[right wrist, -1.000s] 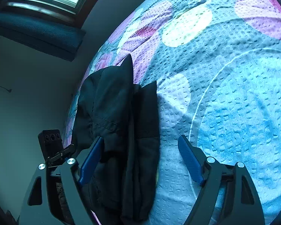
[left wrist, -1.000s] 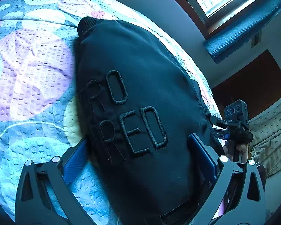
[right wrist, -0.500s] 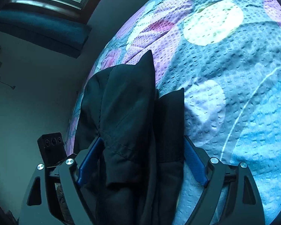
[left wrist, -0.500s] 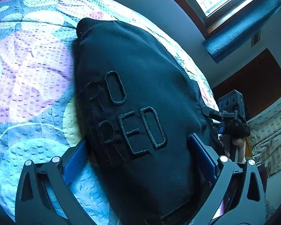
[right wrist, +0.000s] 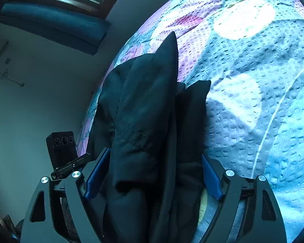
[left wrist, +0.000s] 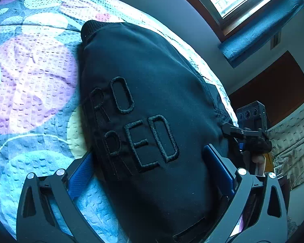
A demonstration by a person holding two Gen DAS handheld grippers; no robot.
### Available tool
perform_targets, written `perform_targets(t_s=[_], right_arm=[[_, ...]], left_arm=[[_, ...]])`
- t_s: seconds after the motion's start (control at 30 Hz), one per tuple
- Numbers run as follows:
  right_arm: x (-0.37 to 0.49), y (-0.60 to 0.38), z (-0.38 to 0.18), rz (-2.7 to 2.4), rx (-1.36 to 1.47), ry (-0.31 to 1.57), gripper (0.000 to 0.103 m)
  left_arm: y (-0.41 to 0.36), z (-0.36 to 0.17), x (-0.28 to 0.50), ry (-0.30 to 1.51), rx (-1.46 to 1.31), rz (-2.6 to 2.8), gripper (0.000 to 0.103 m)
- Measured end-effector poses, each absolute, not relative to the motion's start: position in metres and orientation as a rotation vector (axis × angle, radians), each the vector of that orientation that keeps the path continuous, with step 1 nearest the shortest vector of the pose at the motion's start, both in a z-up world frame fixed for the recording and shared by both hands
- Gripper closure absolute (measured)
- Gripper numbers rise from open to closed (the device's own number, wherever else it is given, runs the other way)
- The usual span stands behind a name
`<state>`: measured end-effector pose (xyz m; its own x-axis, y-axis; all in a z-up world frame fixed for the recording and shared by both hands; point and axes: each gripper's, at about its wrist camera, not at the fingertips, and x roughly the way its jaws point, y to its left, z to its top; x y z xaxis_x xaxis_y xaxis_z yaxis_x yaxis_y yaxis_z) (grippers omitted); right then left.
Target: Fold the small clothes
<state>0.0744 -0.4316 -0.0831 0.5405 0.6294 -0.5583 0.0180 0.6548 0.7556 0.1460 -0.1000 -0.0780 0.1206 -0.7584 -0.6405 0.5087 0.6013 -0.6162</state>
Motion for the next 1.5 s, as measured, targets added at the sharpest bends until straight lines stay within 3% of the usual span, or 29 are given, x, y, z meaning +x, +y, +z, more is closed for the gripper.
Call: perform_targets(t_s=[0.03, 0.1, 0.3, 0.63, 1.17, 1.5], right_arm=[[0.076, -0.425, -0.083, 0.406, 0.768, 0.947, 0.03], [0.075, -0.417, -0.081, 0.392, 0.737, 0.95, 0.046], [0.063, -0.402, -0.083, 0.36, 0.789, 0.892, 0.055], [0.061, -0.37, -0.074, 0.354, 0.758, 0.847, 0.056], [0.135, -0.29, -0.091, 0.468, 0.855, 0.878, 0.056], [0.137, -0.293, -0.097, 0.493, 0.842, 0.848, 0.057]], left_arm=[[-0.1, -0.078, 0.146, 1.111, -0.274, -0.941, 0.002], [-0.101, -0.077, 0.145, 1.108, -0.272, -0.942, 0.005], [-0.1, -0.069, 0.138, 1.067, -0.25, -0.931, 0.017], [-0.073, -0.059, 0.138, 1.052, -0.257, -0.915, 0.027], [0.005, -0.062, 0.202, 1.084, -0.346, -0.802, 0.028], [0.006, -0.068, 0.2, 1.064, -0.348, -0.814, 0.027]])
